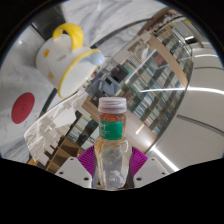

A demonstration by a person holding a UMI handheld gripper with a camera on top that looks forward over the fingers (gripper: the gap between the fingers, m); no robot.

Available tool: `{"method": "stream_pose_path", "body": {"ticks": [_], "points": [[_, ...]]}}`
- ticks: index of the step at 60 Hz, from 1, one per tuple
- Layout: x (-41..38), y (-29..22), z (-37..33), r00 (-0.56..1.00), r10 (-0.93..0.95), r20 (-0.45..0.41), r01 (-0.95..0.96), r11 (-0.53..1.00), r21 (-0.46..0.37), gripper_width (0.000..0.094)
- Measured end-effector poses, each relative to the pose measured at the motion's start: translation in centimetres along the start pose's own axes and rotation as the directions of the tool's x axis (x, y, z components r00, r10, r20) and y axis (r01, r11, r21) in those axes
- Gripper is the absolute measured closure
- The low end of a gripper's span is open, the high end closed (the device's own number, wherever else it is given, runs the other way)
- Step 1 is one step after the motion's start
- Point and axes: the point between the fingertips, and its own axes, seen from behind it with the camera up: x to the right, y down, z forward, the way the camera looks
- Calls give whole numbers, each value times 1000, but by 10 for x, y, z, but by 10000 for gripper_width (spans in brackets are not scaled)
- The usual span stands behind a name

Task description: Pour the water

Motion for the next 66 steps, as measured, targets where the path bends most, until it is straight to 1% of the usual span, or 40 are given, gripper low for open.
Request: {"method": "stream_pose_path", "body": {"ticks": [4, 7, 11, 13, 16, 20, 21, 24, 27, 28, 30, 33, 34, 35, 37, 38, 41, 42, 43, 46, 47, 49, 50, 53, 54, 55, 56, 62, 64, 65, 66], "points": [[-8, -22, 0, 998, -61, 4, 61, 997, 46, 522], [-11, -34, -2, 998, -63, 8, 62, 995, 72, 525], [-6, -32, 0, 1000, -24, 7, 23, 998, 57, 525], [-6, -21, 3, 1000, 18, 3, -18, 999, 47, 523], [12, -16, 3, 994, 113, -2, -113, 993, 27, 524], [32, 9, 7, 952, 303, -34, -303, 953, -3, 522], [41, 13, 7, 927, 375, -31, -375, 927, -4, 523], [57, 30, 7, 814, 580, -34, -581, 814, -21, 525], [66, 42, 6, 645, 763, -41, -764, 643, -39, 521], [72, 52, 7, 571, 820, -24, -821, 570, -39, 524], [76, 53, 8, 405, 914, 8, -913, 405, -45, 522], [71, 48, 9, 138, 990, 28, -987, 139, -77, 523], [66, 41, 8, 61, 998, 30, -994, 63, -93, 523], [66, 52, 6, -17, 999, 42, -994, -12, -111, 523], [58, 48, 7, -160, 986, 49, -978, -151, -140, 522], [50, 33, 9, -220, 975, 46, -965, -210, -154, 523], [33, 23, 7, -348, 936, 49, -922, -332, -200, 523], [27, 36, 4, -376, 925, 52, -908, -357, -219, 523], [19, 33, 3, -400, 915, 47, -895, -379, -236, 523], [-8, 21, 0, -458, 888, 41, -857, -429, -285, 523], [-18, 1, 1, -476, 879, 34, -844, -445, -299, 523], [-38, -10, -2, -507, 861, 25, -816, -471, -334, 523], [-51, 0, -6, -522, 853, 27, -803, -480, -353, 522], [-79, -9, -13, -552, 833, 27, -772, -498, -395, 521], [-85, -22, -13, -560, 828, 24, -763, -504, -405, 521], [-94, -17, -17, -569, 821, 29, -754, -508, -417, 521], [-99, -35, -18, -575, 817, 25, -746, -513, -424, 521], [-136, -59, -25, -575, 818, 28, -729, -497, -470, 522], [-151, -70, -32, -576, 817, 25, -721, -494, -487, 507], [-151, -69, -34, -573, 819, 20, -730, -499, -468, 496], [-148, -64, -29, -581, 814, 17, -743, -521, -421, 511]]}}
